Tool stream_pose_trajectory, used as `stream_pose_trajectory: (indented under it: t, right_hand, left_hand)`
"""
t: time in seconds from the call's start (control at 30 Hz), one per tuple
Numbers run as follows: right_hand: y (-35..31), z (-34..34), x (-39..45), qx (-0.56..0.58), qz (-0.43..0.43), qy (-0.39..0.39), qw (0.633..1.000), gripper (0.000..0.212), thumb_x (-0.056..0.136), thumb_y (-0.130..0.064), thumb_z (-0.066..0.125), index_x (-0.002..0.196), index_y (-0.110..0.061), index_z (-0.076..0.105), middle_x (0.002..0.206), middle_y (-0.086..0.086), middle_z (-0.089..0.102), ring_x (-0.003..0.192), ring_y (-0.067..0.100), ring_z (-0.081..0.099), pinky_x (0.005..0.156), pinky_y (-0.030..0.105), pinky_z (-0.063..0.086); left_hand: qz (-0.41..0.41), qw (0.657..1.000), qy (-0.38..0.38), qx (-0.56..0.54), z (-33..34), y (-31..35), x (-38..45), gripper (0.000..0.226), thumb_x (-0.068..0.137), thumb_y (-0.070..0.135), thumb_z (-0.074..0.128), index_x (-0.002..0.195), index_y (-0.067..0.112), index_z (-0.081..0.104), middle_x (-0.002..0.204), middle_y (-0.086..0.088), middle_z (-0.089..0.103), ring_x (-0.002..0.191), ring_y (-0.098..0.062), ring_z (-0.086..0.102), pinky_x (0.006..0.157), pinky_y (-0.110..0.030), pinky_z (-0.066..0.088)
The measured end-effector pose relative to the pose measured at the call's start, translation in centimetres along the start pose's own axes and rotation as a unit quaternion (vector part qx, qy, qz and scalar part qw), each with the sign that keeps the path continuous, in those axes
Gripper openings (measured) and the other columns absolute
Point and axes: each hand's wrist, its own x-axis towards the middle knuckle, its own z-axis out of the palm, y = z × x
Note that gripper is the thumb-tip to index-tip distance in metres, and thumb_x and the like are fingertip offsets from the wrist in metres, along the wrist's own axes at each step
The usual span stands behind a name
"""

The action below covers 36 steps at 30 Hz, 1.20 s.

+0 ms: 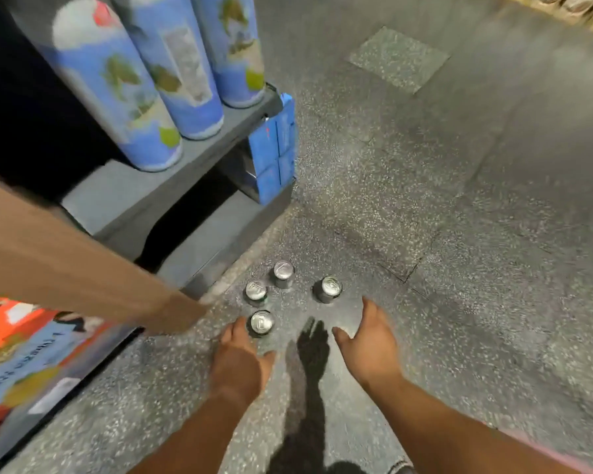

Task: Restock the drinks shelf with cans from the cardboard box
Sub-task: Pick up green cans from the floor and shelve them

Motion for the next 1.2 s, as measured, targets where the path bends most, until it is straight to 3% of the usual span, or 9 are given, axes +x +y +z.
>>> stream_pose_trajectory:
  t: [0.23, 0.4, 0.53, 0.6, 0.77, 0.9, 1.07, 1.2]
  right_hand:
    - [5.0, 11.2, 12.5, 0.020, 0.000, -0.005, 1.000, 0.092, 0.081, -0.035, 0.075, 0.152, -0.011, 0.021, 0.148, 0.012, 0.035, 0.136, 0.031, 0.036, 0.112, 0.035, 0.030]
    - [4.6, 13.2, 16.4, 0.002, -0.011, -0.020, 1.000, 0.096, 0.080, -0.036, 0.077, 0.152, -0.015, 0.017, 0.144, 0.015, 0.040, 0.131, 0.034, 0.043, 0.109, 0.040, 0.036]
    - [3.9, 13.6, 17.2, 0.002, 0.002, -0.016, 1.000, 0.086, 0.083, -0.028, 0.075, 0.150, -0.015, 0.022, 0.142, 0.015, 0.042, 0.129, 0.033, 0.045, 0.109, 0.040, 0.036]
    - [4.0, 14.0, 17.5, 0.007, 0.016, -0.013, 1.000, 0.080, 0.084, -0.022, 0.075, 0.147, -0.013, 0.025, 0.139, 0.016, 0.044, 0.125, 0.033, 0.048, 0.106, 0.041, 0.038]
    - [4.3, 14.6, 18.7, 0.015, 0.030, 0.009, 0.999, 0.046, 0.090, 0.002, 0.061, 0.126, -0.012, 0.036, 0.115, 0.012, 0.056, 0.096, 0.028, 0.059, 0.079, 0.034, 0.048]
    - [4.5, 14.5, 18.8, 0.028, 0.020, 0.011, 0.999, 0.054, 0.085, -0.004, 0.071, 0.126, -0.013, 0.039, 0.097, 0.002, 0.055, 0.081, 0.018, 0.059, 0.069, 0.026, 0.053]
    - [3.5, 13.4, 17.5, 0.075, 0.000, 0.026, 0.997, 0.061, 0.081, -0.015, 0.078, 0.125, -0.018, 0.037, 0.104, 0.003, 0.056, 0.083, 0.019, 0.062, 0.071, 0.032, 0.058]
    - [1.7, 9.7, 11.7, 0.125, -0.002, 0.044, 0.991, 0.075, 0.076, -0.035, 0.079, 0.134, -0.019, 0.035, 0.117, 0.004, 0.061, 0.096, 0.023, 0.064, 0.085, 0.039, 0.056]
  left_hand:
    - [-0.009, 0.999, 0.044, -0.001, 10.0, -3.4, 12.9, 0.092, 0.074, 0.041, 0.083, 0.149, 0.014, 0.037, 0.146, -0.011, 0.044, 0.130, -0.029, 0.049, 0.111, -0.035, 0.041]
    - [-0.005, 0.998, 0.060, 0.001, 11.7, -4.8, 16.1, 0.082, 0.072, 0.044, 0.084, 0.142, 0.021, 0.046, 0.139, -0.005, 0.049, 0.119, -0.027, 0.058, 0.104, -0.036, 0.048]
    - [-0.003, 0.998, 0.069, 0.009, 12.4, -5.1, 16.5, 0.072, 0.074, 0.047, 0.081, 0.135, 0.029, 0.047, 0.129, -0.001, 0.058, 0.110, -0.023, 0.063, 0.099, -0.037, 0.052]
    - [0.000, 0.997, 0.072, 0.008, 12.7, -5.3, 16.4, 0.069, 0.076, 0.040, 0.082, 0.134, 0.028, 0.046, 0.127, -0.001, 0.059, 0.110, -0.022, 0.062, 0.099, -0.036, 0.051]
    - [-0.004, 0.997, 0.073, -0.010, 13.1, -5.4, 16.9, 0.076, 0.082, 0.033, 0.081, 0.146, 0.020, 0.041, 0.135, -0.003, 0.057, 0.123, -0.021, 0.057, 0.108, -0.029, 0.043]
    - [-0.007, 0.996, 0.084, 0.006, 12.8, -5.2, 16.9, 0.079, 0.082, 0.041, 0.079, 0.147, 0.021, 0.038, 0.132, -0.001, 0.059, 0.118, -0.020, 0.061, 0.105, -0.034, 0.050]
    - [0.002, 0.995, 0.100, 0.004, 11.6, -4.5, 15.8, 0.082, 0.078, 0.043, 0.080, 0.145, 0.021, 0.040, 0.130, 0.000, 0.060, 0.118, -0.021, 0.061, 0.104, -0.037, 0.051]
    - [-0.002, 0.992, 0.106, -0.072, 7.8, -3.6, 11.3, 0.075, 0.072, 0.045, 0.082, 0.135, 0.025, 0.048, 0.118, 0.004, 0.062, 0.104, -0.017, 0.062, 0.097, -0.036, 0.054]
